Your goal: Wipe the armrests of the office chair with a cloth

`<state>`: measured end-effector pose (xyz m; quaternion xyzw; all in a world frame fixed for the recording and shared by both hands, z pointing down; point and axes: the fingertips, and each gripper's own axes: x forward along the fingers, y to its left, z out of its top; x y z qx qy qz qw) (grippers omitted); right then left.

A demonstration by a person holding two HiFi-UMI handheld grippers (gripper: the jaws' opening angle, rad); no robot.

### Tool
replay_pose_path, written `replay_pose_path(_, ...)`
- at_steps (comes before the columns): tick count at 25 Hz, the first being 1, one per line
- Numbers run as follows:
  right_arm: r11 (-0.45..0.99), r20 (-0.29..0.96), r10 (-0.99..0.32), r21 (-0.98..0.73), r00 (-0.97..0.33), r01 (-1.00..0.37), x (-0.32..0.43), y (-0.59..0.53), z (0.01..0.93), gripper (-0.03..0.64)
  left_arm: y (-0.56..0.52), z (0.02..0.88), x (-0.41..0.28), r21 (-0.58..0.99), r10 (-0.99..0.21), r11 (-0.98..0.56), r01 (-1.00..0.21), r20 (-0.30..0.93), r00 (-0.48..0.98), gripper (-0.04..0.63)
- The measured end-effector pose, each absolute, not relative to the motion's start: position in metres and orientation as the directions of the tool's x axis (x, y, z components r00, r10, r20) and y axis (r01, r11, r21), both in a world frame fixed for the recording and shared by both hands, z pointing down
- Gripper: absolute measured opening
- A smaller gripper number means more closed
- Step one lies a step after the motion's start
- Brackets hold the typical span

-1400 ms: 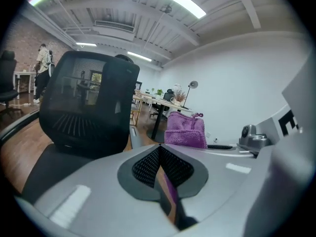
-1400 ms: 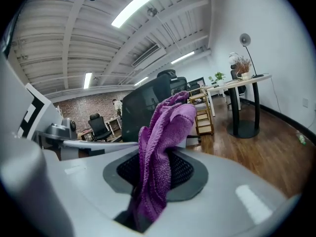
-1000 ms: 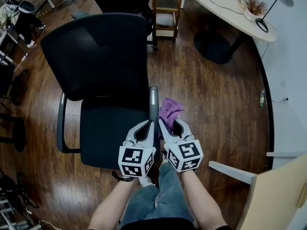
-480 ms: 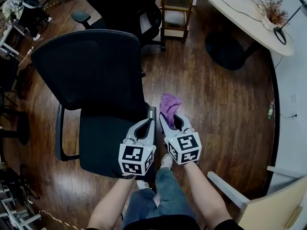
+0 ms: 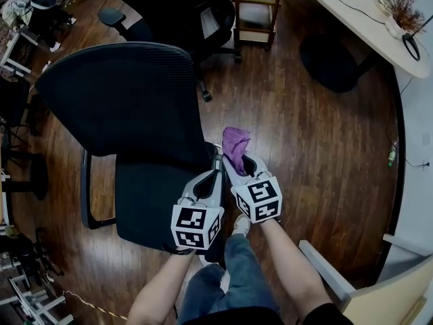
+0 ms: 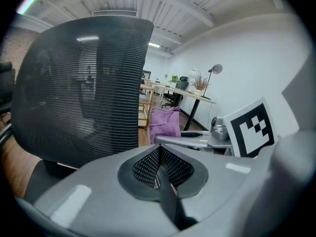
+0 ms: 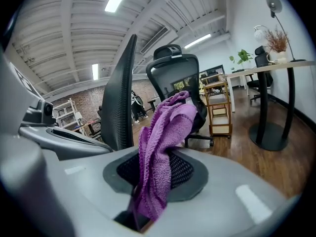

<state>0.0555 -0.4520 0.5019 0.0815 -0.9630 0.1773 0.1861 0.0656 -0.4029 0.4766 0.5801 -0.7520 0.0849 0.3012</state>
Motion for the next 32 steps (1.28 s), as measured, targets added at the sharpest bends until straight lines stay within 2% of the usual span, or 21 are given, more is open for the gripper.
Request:
replay_pose_path(12, 0.909, 0.385, -0.125, -0.325, -0.914, -0.261, 0.079, -0.422, 0.504, 0.098, -0.379, 0.482, 0.074, 0.219, -0.822, 0.286, -0.933, 0.556, -0.121, 0.005)
replay_pose_path(32, 0.870, 0.380, -0.265, -0.303, -0.886, -0.390, 0.164, -0.313, 0.503, 0.098, -0.271, 0.484, 0.142, 0.223, -0.846, 0.157, -0.962, 0.533, -0.015, 0.005)
